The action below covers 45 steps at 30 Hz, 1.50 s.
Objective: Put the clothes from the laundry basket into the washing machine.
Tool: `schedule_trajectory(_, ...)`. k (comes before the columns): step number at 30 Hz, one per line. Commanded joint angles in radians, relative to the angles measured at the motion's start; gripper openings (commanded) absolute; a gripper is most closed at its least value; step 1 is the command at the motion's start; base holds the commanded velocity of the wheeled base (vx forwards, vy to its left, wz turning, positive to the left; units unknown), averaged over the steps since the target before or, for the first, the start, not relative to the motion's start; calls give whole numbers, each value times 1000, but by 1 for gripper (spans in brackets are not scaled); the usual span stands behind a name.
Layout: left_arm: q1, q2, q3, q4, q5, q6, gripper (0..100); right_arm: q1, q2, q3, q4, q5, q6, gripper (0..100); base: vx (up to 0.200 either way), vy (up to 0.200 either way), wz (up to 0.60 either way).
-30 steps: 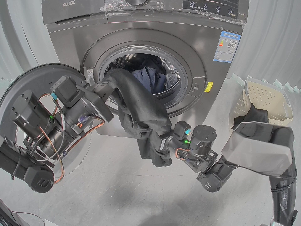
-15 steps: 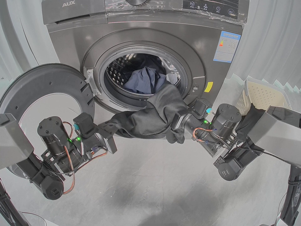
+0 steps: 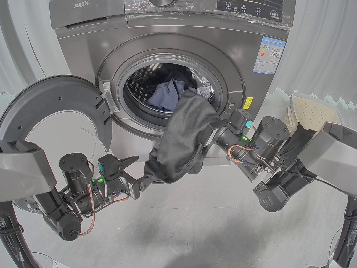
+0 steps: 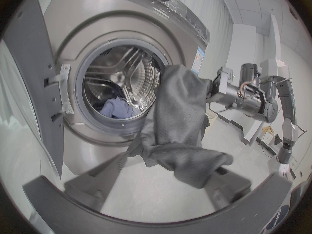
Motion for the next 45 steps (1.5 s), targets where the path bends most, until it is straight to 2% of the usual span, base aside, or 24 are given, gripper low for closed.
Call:
schedule_trajectory(1, 11, 49, 51, -2, -42, 12, 100, -25, -1, -20, 2, 0, 0, 0, 0, 0, 0)
schedule_trajectory(4, 2, 66, 83, -2, -84, 43, 100, -25, -1, -30, 2, 0, 0, 0, 0, 0, 0)
schedule_trajectory(7, -3, 57, 125, -2, -107, 89, 100, -16, 2, -40, 5, 0, 0, 0, 0, 0, 0)
schedule_trajectory(13, -1, 52, 172, -2, -156, 124, 100, 2, 14, -63, 22, -2, 0, 0, 0, 0, 0)
schedule_trajectory(19, -3, 35, 205, -1, -159, 138, 100, 18, 28, -73, 28, -2, 0, 0, 0, 0, 0)
schedule_trajectory(21, -11, 37, 169, -1, -148, 139, 100, 27, 32, -67, 26, -2, 0, 0, 0, 0, 0)
schedule_trajectory(26, -15, 38, 59, -2, -87, 113, 100, 79, 42, -61, 23, -2, -2, 0, 0, 0, 0)
schedule_trajectory(30, -20, 32, 17, -2, -76, 75, 100, 130, 57, -61, 28, -2, -5, 0, 0, 0, 0)
schedule_trajectory(34, -24, 35, -12, -2, -67, 70, 100, 160, 71, -61, 26, -3, -5, 0, 0, 0, 0)
schedule_trajectory(37, -38, 43, -67, -4, -33, 47, 100, 203, 69, -63, 26, -25, -3, 0, 0, 0, 0)
schedule_trajectory(40, -41, 41, -84, -4, -13, 24, 100, 223, 69, -61, 25, -28, 0, 0, 0, 0, 0)
schedule_trajectory(45, -40, 61, -82, -4, -13, 23, 100, 253, 61, -59, 22, -34, 4, 0, 0, 0, 0)
